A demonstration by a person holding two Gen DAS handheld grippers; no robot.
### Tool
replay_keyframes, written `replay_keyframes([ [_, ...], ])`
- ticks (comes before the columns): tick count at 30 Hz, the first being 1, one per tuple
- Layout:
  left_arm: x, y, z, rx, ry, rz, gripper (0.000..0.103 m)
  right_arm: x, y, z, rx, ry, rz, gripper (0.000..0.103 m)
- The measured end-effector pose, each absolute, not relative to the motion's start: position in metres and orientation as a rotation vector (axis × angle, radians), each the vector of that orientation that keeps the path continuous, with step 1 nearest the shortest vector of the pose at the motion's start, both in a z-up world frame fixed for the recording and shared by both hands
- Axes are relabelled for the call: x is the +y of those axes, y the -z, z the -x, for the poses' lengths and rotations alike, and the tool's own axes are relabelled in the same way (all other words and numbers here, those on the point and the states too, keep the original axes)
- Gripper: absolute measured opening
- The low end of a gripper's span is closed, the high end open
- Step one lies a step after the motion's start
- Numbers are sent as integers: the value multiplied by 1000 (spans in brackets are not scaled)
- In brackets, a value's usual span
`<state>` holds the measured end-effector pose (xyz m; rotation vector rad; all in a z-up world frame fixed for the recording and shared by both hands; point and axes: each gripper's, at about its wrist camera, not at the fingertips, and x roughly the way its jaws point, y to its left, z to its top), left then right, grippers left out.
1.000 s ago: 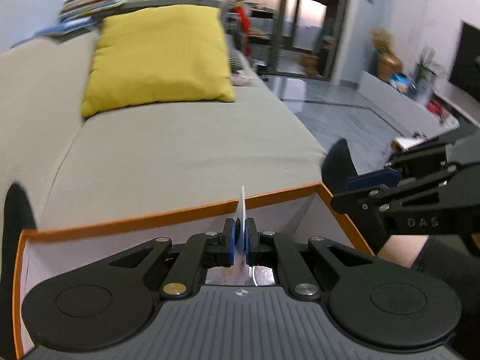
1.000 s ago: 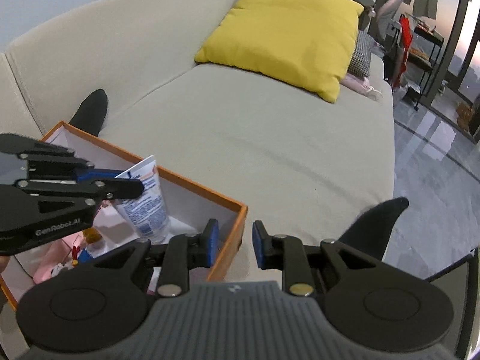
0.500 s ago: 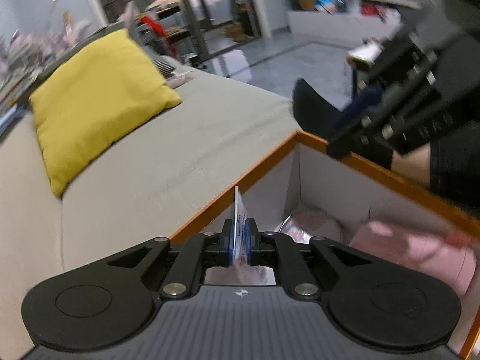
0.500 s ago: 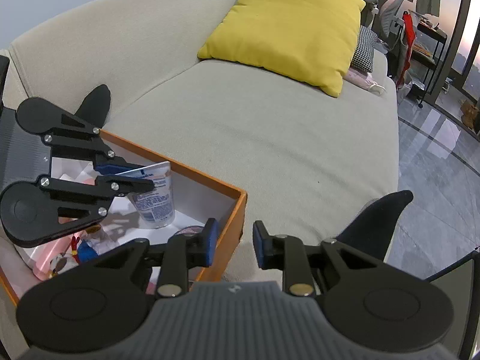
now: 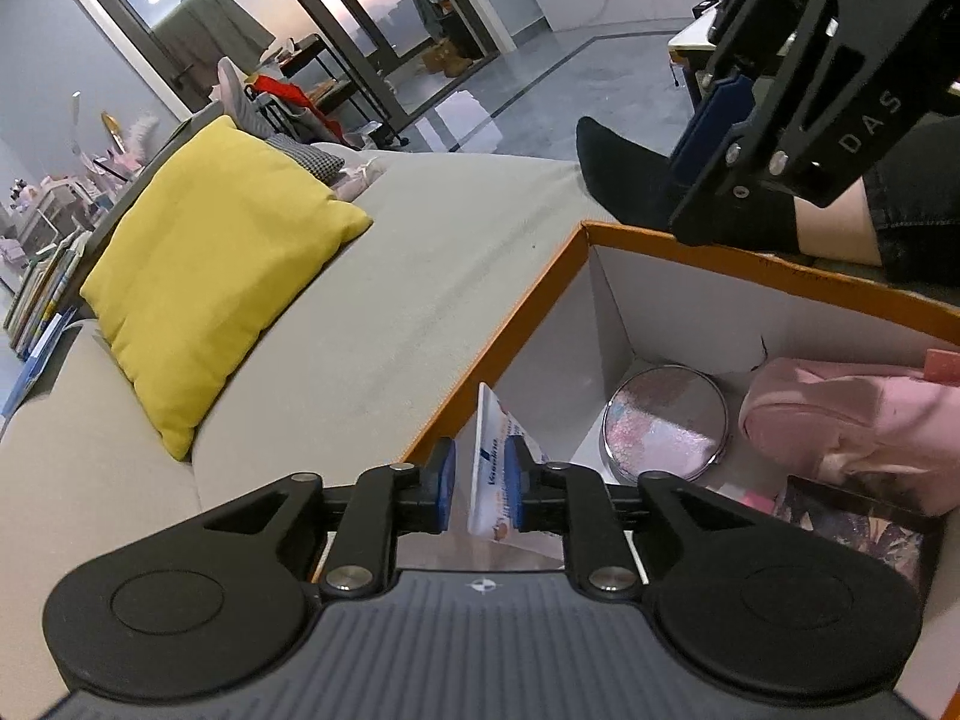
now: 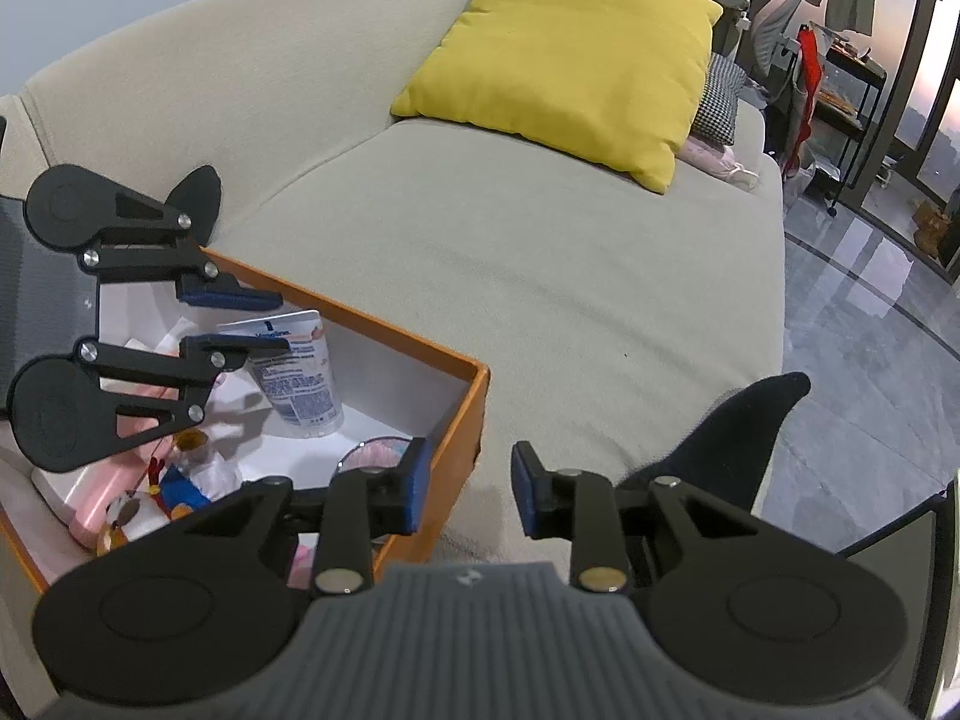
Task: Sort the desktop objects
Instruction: 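Lower the Vaseline tube into the orange box and open the left gripper, then move both grippers down to the white charger and yellow tape measure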
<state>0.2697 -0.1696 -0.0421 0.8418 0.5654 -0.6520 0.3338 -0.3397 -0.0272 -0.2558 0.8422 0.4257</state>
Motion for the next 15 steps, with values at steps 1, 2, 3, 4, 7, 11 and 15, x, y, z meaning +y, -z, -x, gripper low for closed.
replay_keyframes([
  [1,-169,41,-270,565,647,-840,22,-341,27,-333,843,-423,256,32],
  [2,-169,39,-271,565,640,-836,22,-341,26,-332,843,-421,256,32],
  [3,-167,37,-270,565,637,-825,22,-342,25,-331,843,-419,254,32],
  [4,-166,34,-269,566,638,-814,22,-343,24,-329,843,-418,252,32],
  [7,-160,22,-262,556,652,-757,22,-344,21,-323,843,-420,239,32],
  [11,-152,-1,-242,520,659,-693,22,-346,18,-309,832,-422,220,32],
  [15,-141,-28,-213,489,680,-593,22,-351,12,-284,811,-433,177,32],
])
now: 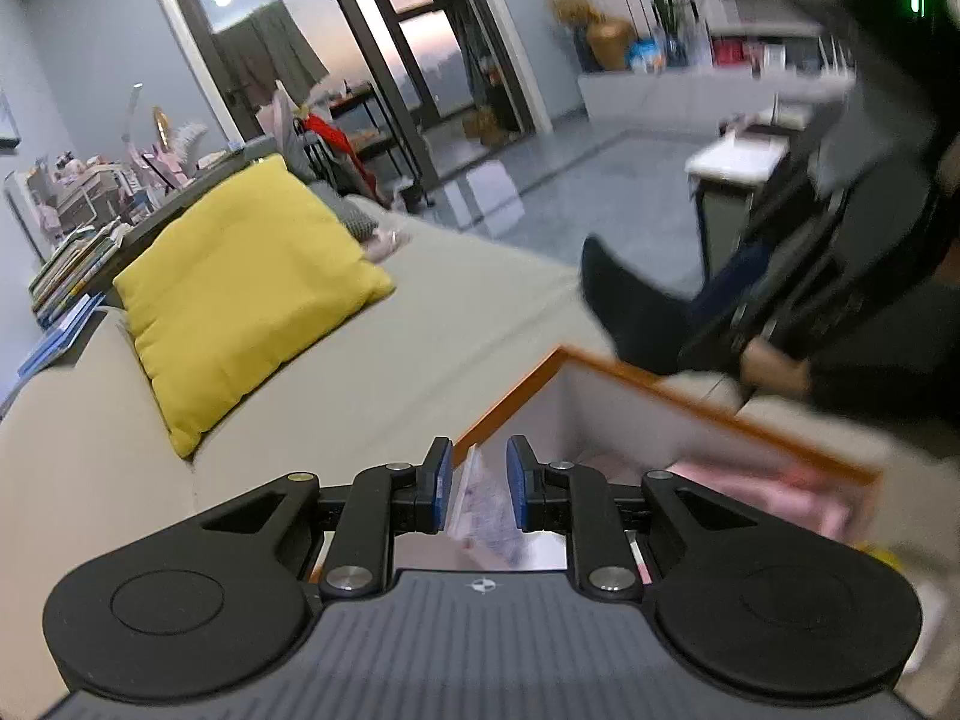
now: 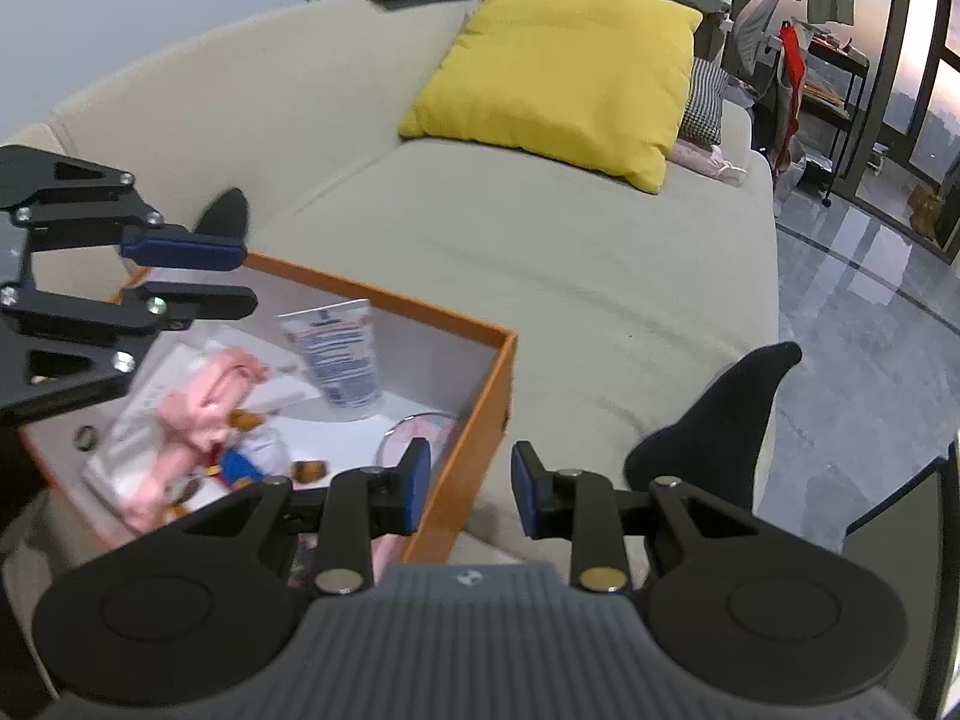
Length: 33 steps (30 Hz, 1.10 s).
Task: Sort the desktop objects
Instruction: 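Move both grippers down to the white charger and yellow tape measure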
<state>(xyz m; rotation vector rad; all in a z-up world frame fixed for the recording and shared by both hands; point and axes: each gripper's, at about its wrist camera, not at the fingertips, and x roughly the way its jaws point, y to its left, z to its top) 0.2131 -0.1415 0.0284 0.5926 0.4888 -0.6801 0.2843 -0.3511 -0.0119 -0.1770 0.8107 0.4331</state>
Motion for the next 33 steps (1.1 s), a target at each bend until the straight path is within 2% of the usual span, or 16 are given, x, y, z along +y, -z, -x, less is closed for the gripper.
replay_keyframes([
  [5,-133,-52,-171,486,725,-476,22,-360,9,-238,780,-471,135,32],
  [11,-135,-54,-124,513,785,-423,22,-373,23,-189,783,-469,82,32],
  [19,-152,-8,-92,662,822,-375,22,-372,75,-150,921,-516,64,32],
  [26,-147,44,-86,851,750,-303,22,-345,101,-133,973,-644,287,41],
  [33,-134,60,-82,907,686,-257,22,-325,118,-129,982,-728,452,44],
])
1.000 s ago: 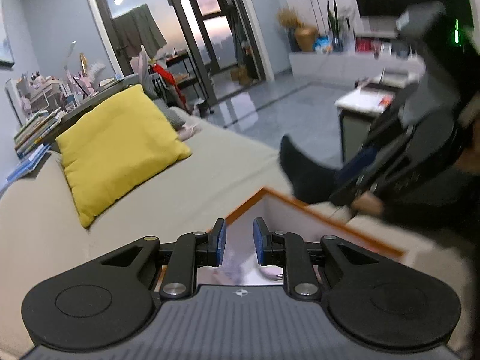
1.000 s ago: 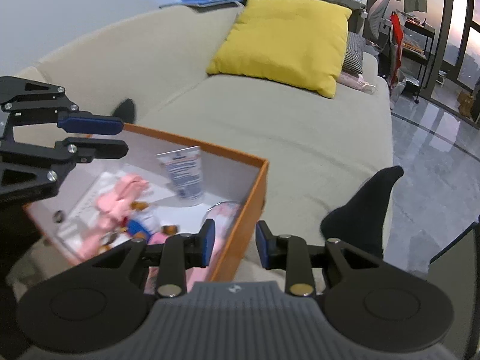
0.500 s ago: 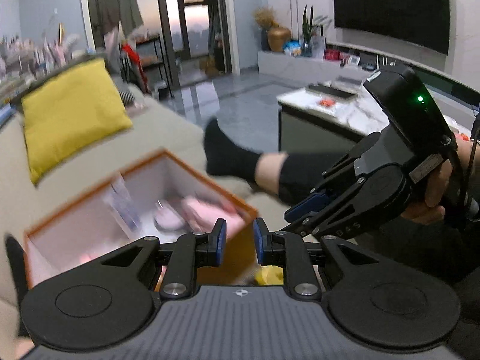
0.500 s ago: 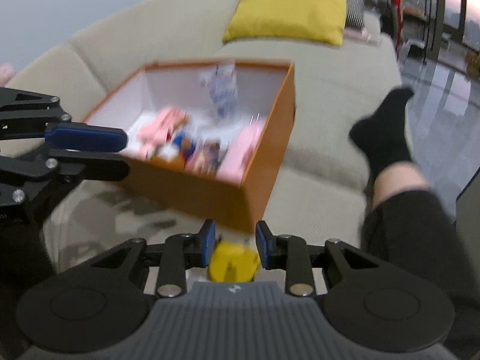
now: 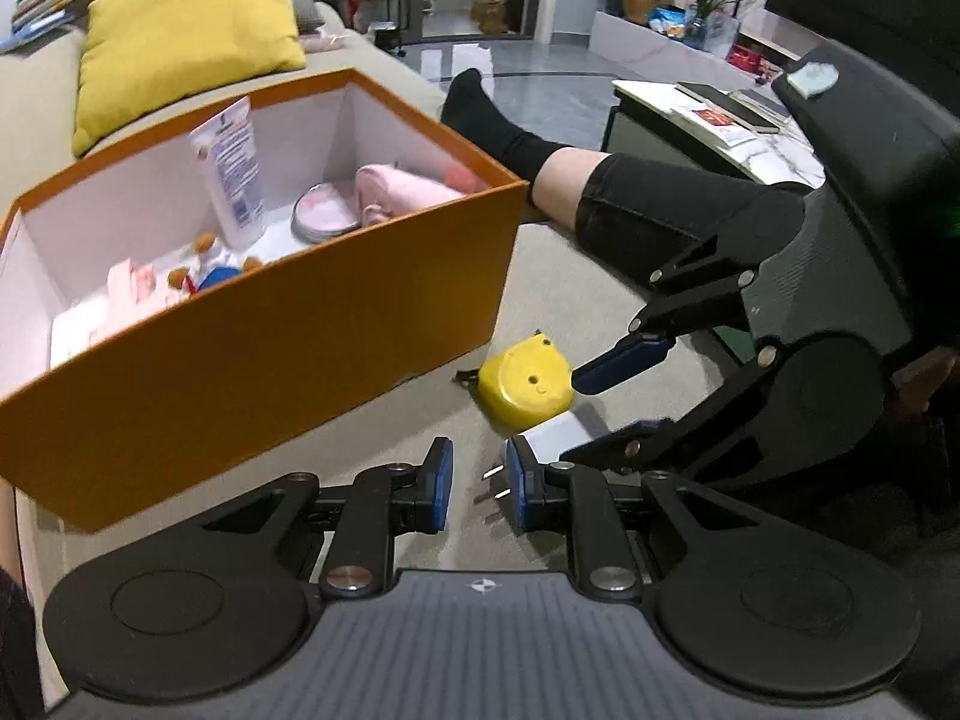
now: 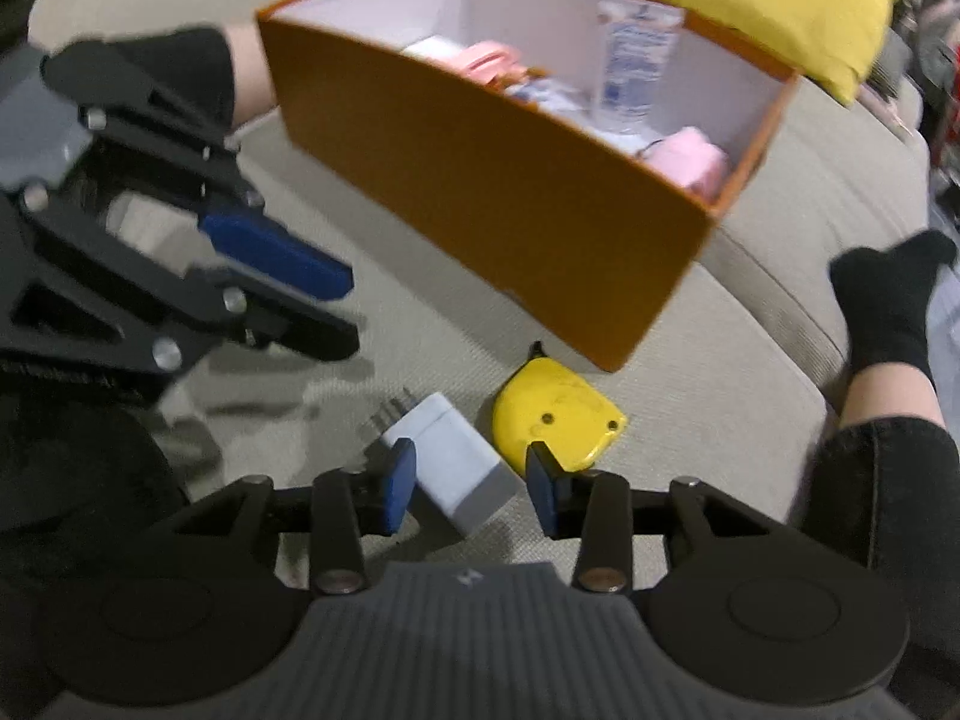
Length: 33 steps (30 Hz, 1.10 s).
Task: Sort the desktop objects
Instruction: 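Move both grippers down to the white charger and yellow tape measure, then grasp the white charger with the right gripper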
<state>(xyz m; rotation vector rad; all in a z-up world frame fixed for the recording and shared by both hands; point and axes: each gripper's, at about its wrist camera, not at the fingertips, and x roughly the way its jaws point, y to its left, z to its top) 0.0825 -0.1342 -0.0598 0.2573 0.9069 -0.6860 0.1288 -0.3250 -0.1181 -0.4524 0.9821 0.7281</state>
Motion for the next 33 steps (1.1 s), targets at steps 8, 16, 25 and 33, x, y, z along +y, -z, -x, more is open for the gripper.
replay_keyframes([
  [8,-127,61,-80,901,657,-251,22,-310,132,-126,989,-766,592,52],
  [16,-127,62,-80,897,655,-245,22,-307,133,-126,1050,-736,581,43],
  [25,-122,60,-79,888,653,-231,22,-319,134,-140,1179,-680,370,42],
  [33,-121,61,-80,894,656,-223,22,-318,134,-139,1160,-704,364,41],
])
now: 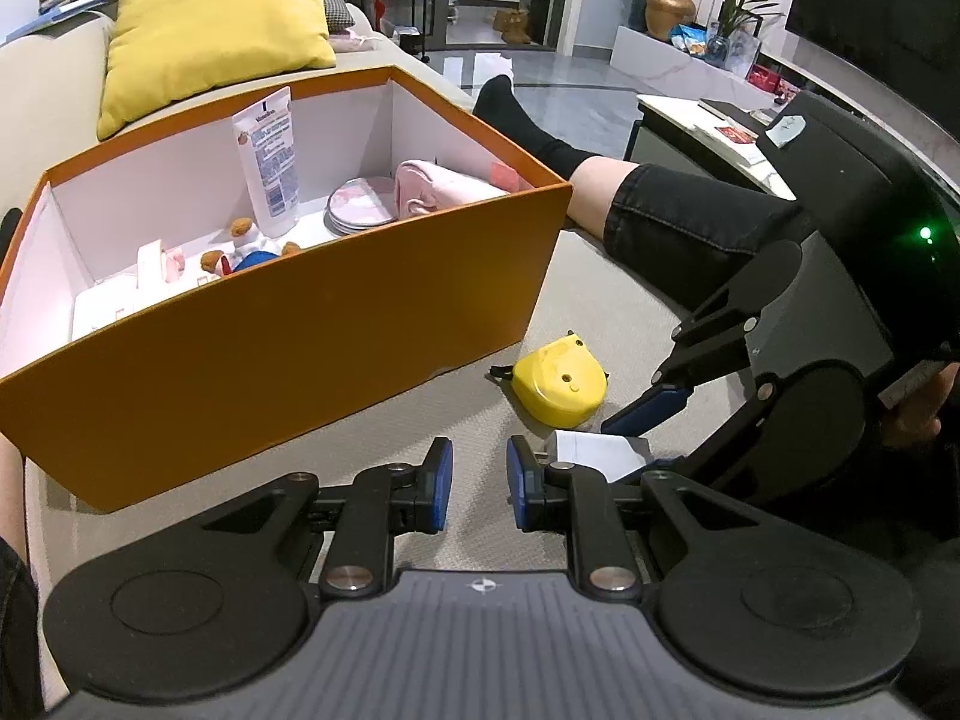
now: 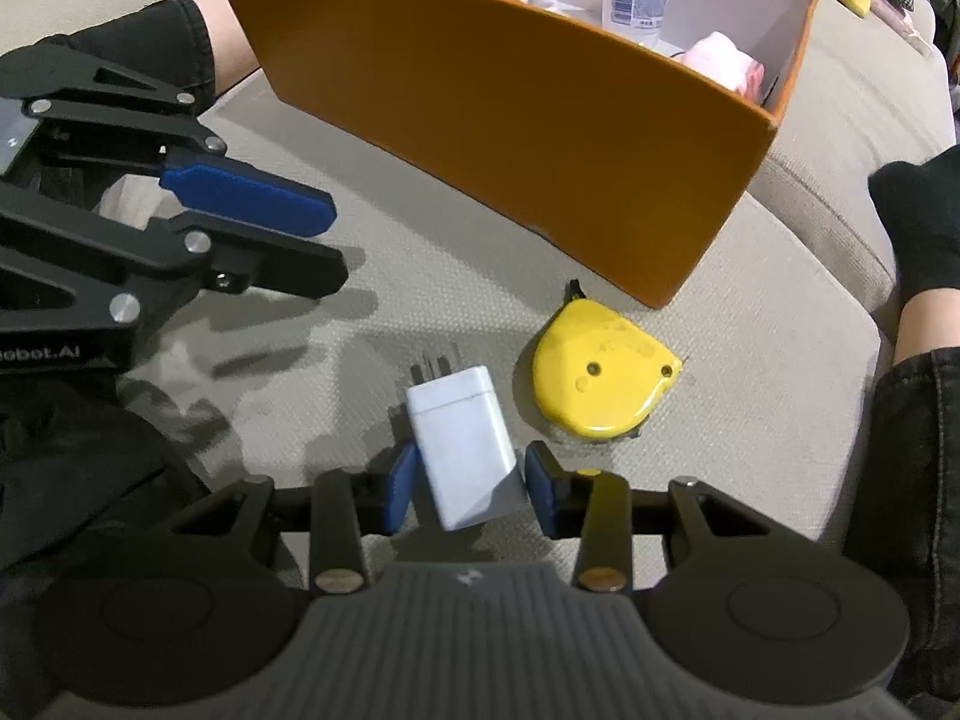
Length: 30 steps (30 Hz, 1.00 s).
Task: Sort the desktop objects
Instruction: 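Grasp the white charger with the right gripper, then grasp the yellow tape measure with the left gripper while the right holds the charger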
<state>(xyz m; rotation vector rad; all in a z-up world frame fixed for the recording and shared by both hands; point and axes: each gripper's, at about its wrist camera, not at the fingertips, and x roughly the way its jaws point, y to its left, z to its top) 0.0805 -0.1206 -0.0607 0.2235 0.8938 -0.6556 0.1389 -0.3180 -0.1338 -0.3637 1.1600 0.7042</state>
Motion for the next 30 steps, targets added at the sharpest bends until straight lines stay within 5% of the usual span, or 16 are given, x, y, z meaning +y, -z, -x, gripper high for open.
replay_keyframes([
  [12,-153,64,-82,849,764,-340,23,-353,112,-128,1138,-644,253,35],
  [18,-181,70,-85,783,859,-452,57,-379,104,-125,1102,-497,240,35],
  [30,-227,108,-98,749,958,-764,60,-409,114,-167,1092,-336,19,35],
])
